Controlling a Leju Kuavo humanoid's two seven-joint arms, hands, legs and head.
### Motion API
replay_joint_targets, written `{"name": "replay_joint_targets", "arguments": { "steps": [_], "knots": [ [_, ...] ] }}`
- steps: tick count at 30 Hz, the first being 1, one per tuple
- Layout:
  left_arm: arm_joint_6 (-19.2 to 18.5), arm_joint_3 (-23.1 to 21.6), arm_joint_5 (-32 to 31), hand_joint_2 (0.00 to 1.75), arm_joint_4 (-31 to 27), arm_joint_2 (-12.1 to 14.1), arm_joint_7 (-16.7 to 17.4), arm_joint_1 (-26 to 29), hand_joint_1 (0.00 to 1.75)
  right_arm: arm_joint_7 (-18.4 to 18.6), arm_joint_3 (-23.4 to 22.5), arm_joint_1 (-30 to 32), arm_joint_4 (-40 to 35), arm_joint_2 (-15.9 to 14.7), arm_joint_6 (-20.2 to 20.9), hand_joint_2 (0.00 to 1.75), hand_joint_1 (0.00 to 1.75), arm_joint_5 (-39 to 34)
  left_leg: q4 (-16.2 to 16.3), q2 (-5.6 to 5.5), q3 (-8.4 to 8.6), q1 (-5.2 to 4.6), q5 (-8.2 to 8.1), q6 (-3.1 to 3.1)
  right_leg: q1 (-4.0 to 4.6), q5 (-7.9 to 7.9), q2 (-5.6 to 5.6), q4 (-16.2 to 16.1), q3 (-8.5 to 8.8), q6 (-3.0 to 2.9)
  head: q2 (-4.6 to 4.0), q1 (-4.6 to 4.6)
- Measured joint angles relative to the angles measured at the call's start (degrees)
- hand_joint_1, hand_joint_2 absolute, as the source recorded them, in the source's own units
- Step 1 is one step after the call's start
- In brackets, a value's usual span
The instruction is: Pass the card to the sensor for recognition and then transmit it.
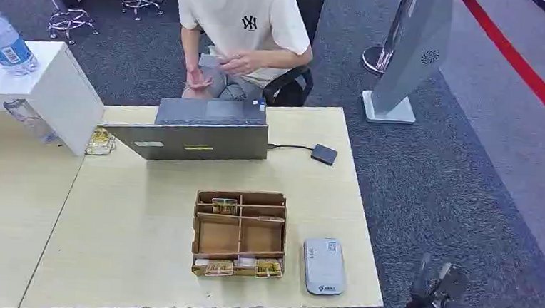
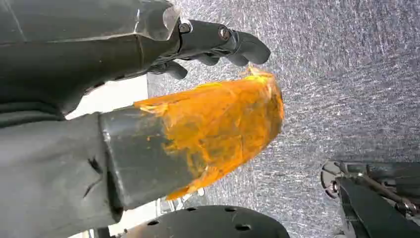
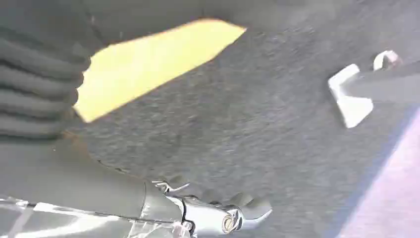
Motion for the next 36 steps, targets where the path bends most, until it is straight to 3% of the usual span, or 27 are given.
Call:
{"name": "replay_joint_targets", "arguments": {
  "steps": [3, 11, 20, 28, 36],
  "knots": [
    [0.1, 0.4, -0.3, 0.0, 0.0, 0.0, 0.0, 0.0, 0.0, 0.6, 2.7, 1.7, -7.6, 2.6, -1.5, 1.75, 0.0, 2.4, 0.0, -0.01, 0.0, 0.01, 0.01, -0.01, 0.0, 0.0, 0.0, 0.0, 0.0, 0.0, 0.0, 0.0],
    [0.4, 1.7, -1.1, 0.0, 0.0, -0.2, 0.0, 0.2, 0.0, 2.5, 15.4, 8.3, -30.7, 8.6, -6.3, 1.75, 0.0, 9.8, 0.0, -0.01, 0.0, 0.01, 0.02, -0.02, 0.01, 0.0, 0.01, 0.0, -0.01, 0.0, 0.0, -0.02],
    [0.8, 2.8, -2.0, 0.0, 0.0, -0.3, -0.2, 0.3, 0.0, 3.1, 32.7, 14.9, -48.4, 9.9, -12.7, 1.75, 0.0, 24.0, 0.0, 0.0, 0.0, 0.01, 0.02, -0.02, 0.01, 0.0, 0.01, 0.0, 0.0, 0.0, 0.0, 0.0],
    [0.8, 3.1, -3.6, 0.0, 0.0, -0.2, -0.2, 0.3, 0.0, 2.1, 43.4, 16.0, -55.0, 9.8, -13.2, 1.75, 0.0, 44.7, 0.0, 0.01, 0.02, 0.01, 0.02, -0.03, 0.01, 0.0, 0.03, 0.0, -0.01, 0.0, 0.0, 0.0],
    [-0.3, 3.0, -5.6, 0.0, 0.0, -0.1, 0.0, 0.3, 0.0, 0.0, 45.7, 15.3, -54.9, 9.8, -13.2, 1.75, 0.0, 63.3, 0.0, -0.01, 0.0, 0.01, 0.03, -0.03, 0.01, 0.0, 0.0, 0.0, 0.03, 0.0, 0.0, 0.02]
  ]
}}
